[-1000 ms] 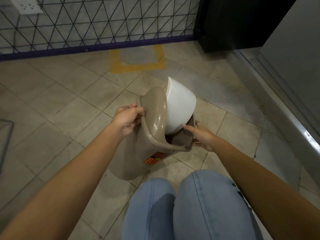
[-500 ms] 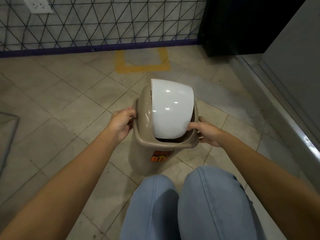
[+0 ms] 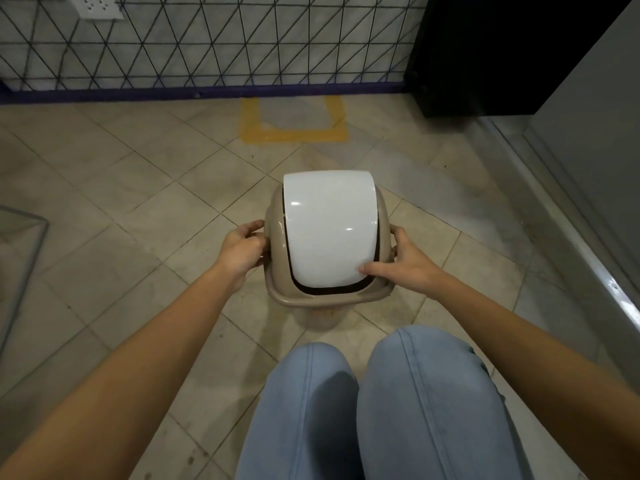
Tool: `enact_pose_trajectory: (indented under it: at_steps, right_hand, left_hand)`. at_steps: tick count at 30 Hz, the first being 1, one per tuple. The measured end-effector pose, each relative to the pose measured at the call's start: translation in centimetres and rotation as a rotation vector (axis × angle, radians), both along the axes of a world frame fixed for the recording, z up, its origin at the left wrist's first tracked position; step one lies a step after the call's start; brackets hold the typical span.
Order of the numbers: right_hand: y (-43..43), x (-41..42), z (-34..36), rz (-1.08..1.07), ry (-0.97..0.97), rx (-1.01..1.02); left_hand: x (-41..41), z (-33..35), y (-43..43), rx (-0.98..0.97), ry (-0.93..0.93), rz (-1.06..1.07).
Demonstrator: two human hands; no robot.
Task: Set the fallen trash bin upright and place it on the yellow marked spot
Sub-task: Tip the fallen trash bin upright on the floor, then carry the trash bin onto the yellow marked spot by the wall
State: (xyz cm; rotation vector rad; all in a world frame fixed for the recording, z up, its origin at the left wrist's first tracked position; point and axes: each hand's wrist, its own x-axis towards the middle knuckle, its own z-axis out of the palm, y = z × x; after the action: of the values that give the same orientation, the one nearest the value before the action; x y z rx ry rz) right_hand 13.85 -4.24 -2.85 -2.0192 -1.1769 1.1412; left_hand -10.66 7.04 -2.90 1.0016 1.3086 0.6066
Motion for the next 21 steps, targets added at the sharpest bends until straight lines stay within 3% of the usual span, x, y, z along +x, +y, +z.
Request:
enact_pose_trajectory:
  at_steps: [12,18,21]
  right_hand:
    - [-2.6,-0.4,-0.2,0.078,-0.185,0.151]
    - [-3.2,-1.0,-0.6,0.132,-0.162,0.270]
    - [-3.0,-1.0,-0.8,0.116,-0.116,0.283]
  left_hand:
    - [-1.6,-0.4,-2.7,0.169,0.052,-0.136]
    - [-2.4,-1.1,-5.5,0.280,0.019,-0.442]
    - [-1.9,-1.2,-6.1,0.346,0.014,-0.484]
